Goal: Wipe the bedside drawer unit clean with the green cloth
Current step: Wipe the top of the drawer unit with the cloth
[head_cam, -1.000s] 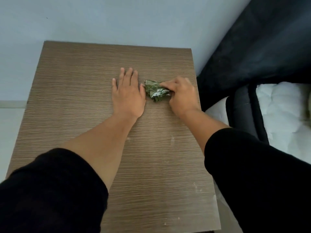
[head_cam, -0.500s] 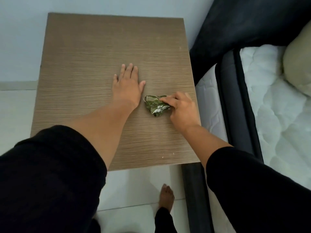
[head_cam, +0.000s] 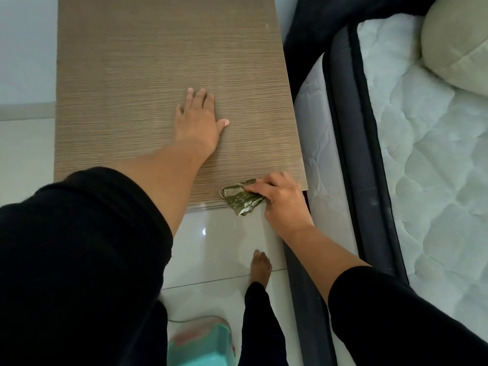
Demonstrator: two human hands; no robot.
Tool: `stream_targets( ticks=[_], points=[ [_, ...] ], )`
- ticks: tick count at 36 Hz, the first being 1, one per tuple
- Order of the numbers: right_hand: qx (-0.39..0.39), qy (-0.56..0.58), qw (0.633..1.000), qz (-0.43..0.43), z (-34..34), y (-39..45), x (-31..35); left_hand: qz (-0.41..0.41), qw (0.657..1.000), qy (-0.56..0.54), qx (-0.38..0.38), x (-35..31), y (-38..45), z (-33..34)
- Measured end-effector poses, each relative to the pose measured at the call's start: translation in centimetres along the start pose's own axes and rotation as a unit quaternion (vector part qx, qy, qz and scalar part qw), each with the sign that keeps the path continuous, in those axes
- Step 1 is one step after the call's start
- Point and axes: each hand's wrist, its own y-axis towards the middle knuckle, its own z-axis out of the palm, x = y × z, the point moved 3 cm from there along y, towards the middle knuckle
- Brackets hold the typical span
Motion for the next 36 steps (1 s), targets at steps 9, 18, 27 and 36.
stream_targets(
  ticks=[9, 18, 27, 36],
  points=[
    [0.021, 0.007, 0.999, -0.040, -0.9, -1.7, 0.7, 0.009, 1.000, 0.016, 0.013, -0.7, -1.8, 0.2],
    [-0.106, 0.020, 0.993, -0.057, -4.3, 6.4, 0.9, 0.023, 0.999, -0.013, -0.026, -2.0, -0.3, -2.5],
    [-0.147, -0.011, 0.989, -0.025, -7.6, 18.2, -2.4, 0.048, 0.996, -0.019, -0.070, -4.1, 5.1, -4.0],
    [-0.133, -0.023, 0.991, 0.000, -8.0, 28.1, -5.7, 0.062, 0.996, -0.014, -0.064, -6.1, 12.2, -3.4]
  ],
)
